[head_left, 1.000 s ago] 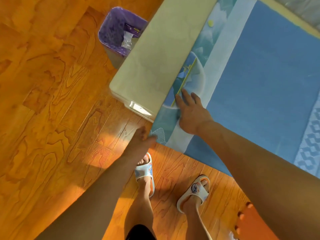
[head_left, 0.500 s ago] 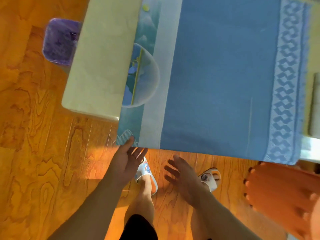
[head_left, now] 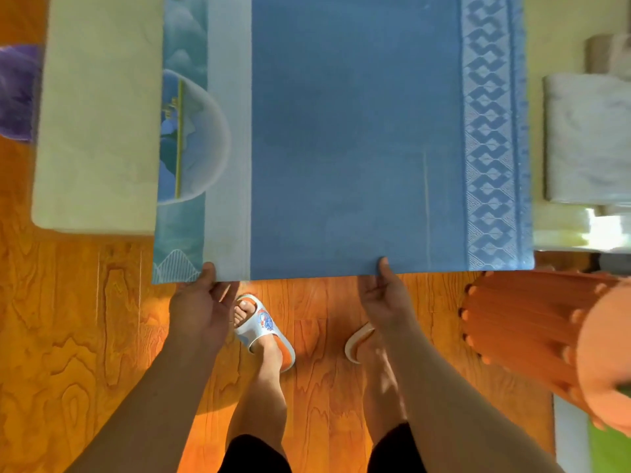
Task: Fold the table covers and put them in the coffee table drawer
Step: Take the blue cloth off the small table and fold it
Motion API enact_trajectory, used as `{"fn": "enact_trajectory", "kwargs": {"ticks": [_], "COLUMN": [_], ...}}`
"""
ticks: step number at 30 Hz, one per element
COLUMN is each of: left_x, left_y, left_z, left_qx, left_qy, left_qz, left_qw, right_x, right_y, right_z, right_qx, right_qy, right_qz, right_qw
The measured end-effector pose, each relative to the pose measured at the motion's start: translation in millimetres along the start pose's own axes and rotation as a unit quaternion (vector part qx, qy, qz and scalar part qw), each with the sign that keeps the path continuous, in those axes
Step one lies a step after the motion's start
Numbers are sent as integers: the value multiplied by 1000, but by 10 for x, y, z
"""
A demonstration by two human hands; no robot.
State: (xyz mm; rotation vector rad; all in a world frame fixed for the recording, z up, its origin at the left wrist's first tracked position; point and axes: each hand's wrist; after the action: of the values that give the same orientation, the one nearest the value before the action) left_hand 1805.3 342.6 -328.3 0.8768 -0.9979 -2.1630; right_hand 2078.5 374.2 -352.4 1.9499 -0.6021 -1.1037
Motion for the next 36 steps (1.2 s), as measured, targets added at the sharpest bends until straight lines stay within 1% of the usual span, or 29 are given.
{"fn": "enact_trajectory", "kwargs": {"ticks": [2,4,8,13,17,20,22,24,26,28,32,36], "left_x": [-64,-139,-354,-537,-543,-591,-597,-566,-588,-669,-838,-755], "left_y": [6,-8,-61,-171,-202,-118,-66,-41,-5,85,473,830], "left_z": [-36,-76,-181,-250,-248,-278,-280,-247,-150,-21,329,720], "left_qx": [-9,-18,-40,-56,-80,-86,-77,-69,-65,-63,-58,-26], "left_qy": [5,25,95,117,101,96,90,88,77,65,34,12], "left_qz": [7,22,53,106,122,100,94,107,123,133,146,151], "left_qw": [1000,999,993,986,984,987,988,988,987,987,987,988], "right_x": [215,401,724,921,1044,1025,1017,1009,985,895,548,317], "right_y": [-46,-83,-137,-189,-242,-261,-255,-230,-165,-40,446,1023], "right_z": [-424,-860,-1626,-2149,-2375,-2445,-2449,-2459,-2505,-2583,-2633,-2443], "right_qx": [39,65,73,81,99,81,63,50,39,42,49,46], "right_qy": [-2,2,0,-18,-64,-79,-79,-48,7,58,111,141], "right_qz": [22,61,92,136,127,98,82,77,101,145,207,259], "right_qw": [999,996,993,987,985,989,991,995,994,987,971,954]}}
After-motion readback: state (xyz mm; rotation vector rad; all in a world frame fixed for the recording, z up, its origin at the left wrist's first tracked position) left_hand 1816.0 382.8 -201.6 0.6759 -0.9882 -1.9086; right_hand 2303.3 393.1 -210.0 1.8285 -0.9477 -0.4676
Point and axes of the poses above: each hand's wrist, its own y-axis away from the middle knuckle, its own x-axis out of the back of the hand, z = x × y, and after that the axes turned 11 degrees about -z, right-handed
